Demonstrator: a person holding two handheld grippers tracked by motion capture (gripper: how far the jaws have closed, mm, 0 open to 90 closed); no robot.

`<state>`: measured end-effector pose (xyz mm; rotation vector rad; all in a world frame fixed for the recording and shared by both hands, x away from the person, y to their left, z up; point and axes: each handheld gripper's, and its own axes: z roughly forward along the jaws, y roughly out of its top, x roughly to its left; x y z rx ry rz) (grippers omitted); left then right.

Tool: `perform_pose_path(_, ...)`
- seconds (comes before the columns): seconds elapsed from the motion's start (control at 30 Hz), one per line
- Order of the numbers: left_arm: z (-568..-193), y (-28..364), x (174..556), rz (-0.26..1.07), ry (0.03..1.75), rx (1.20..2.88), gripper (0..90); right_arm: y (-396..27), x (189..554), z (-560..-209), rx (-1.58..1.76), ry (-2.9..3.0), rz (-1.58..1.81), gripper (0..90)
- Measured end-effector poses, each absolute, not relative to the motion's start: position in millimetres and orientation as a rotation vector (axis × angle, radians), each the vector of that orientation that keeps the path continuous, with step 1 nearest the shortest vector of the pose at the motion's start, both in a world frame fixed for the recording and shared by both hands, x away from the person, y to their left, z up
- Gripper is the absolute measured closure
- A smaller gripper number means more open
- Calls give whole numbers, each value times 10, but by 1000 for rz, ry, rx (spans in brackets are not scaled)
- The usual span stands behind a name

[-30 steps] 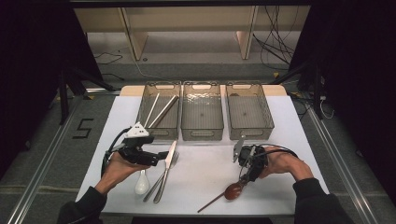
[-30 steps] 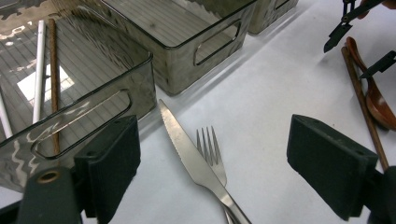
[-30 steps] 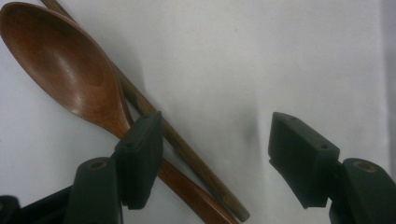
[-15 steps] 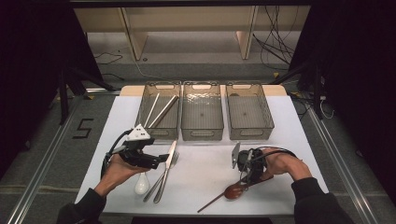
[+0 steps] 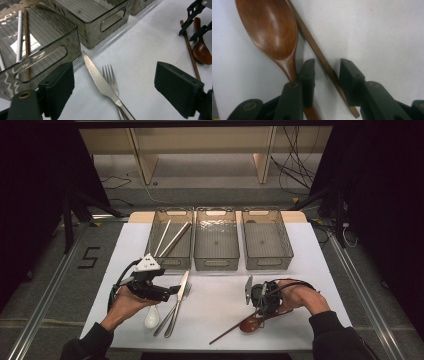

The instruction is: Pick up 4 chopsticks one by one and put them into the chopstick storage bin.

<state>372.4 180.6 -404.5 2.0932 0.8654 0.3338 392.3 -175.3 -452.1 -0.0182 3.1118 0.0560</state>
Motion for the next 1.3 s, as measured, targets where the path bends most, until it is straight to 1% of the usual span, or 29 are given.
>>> perform_pose_path(0.07,-4046,1804,3723,335,865,2092,161,-1751,3924,-4519,-22,3116,53,705)
perform_pose_path(0.17,-4049,1798,3723,333,866,2095,161,-1746,3919,-4526,-43,3124,53,774)
perform_pose_path(0.33,-4055,1793,3726,329,863,2100,161,-1738,3904,-4528,-80,3131,49,841)
perform_pose_path(0.57,-4069,1772,3723,323,857,2113,161,-1736,3893,-4508,-121,3099,81,854)
perform_pose_path(1.0,-4042,1717,3744,316,852,2105,160,-1714,3836,-4234,-150,3012,245,856)
perform_pose_path(1.2,-3989,1607,3725,283,805,2107,159,-1667,3787,-4135,-166,2970,277,856)
perform_pose_path(1.3,-3978,1524,3717,269,771,2140,159,-1642,3777,-4127,-179,2954,270,856)
